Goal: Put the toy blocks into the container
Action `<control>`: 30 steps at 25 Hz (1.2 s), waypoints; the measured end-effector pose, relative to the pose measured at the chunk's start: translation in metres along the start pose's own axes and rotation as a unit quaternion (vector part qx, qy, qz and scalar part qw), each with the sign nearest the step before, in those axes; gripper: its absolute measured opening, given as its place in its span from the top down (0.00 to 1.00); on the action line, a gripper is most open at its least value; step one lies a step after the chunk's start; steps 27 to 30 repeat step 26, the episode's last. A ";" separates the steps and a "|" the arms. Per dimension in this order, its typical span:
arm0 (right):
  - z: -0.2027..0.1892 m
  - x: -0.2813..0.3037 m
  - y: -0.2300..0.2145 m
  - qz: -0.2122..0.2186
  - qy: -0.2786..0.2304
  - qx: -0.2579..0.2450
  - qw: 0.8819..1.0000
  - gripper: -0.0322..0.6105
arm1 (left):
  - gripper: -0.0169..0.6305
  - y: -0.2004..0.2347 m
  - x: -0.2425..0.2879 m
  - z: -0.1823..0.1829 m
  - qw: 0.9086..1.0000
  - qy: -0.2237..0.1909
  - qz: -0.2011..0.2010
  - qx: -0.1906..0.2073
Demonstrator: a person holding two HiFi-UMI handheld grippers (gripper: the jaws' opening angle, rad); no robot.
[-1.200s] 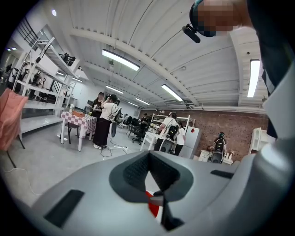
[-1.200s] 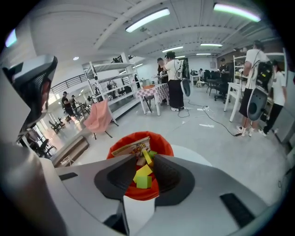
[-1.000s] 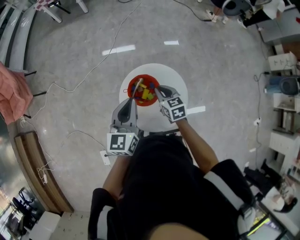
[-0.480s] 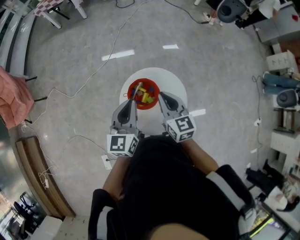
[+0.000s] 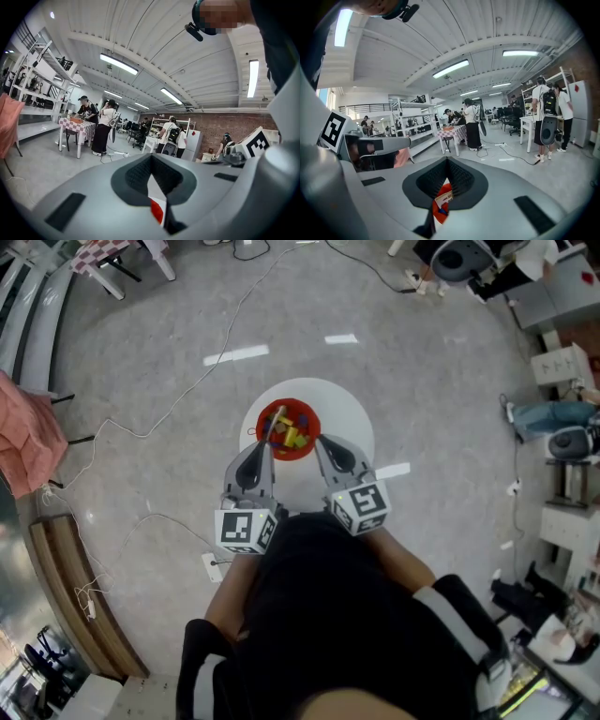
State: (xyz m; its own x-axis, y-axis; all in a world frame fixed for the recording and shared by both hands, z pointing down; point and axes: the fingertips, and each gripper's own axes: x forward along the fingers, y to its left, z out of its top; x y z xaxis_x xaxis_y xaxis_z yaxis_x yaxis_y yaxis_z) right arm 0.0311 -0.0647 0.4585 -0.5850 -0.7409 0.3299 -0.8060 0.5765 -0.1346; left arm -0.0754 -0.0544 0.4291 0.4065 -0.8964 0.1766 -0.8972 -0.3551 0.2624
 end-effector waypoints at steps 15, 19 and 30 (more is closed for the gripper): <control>0.000 0.002 0.011 0.001 0.004 -0.008 1.000 0.96 | 0.98 0.009 -0.009 0.000 1.000 -0.003 0.003 -0.003; 0.005 0.002 0.017 0.010 -0.002 -0.012 1.000 0.96 | 0.98 0.009 -0.010 0.001 1.000 -0.004 0.002 -0.003; 0.006 0.002 0.016 0.006 -0.006 -0.014 1.000 0.96 | 0.98 0.010 -0.011 0.002 1.000 -0.001 0.003 -0.005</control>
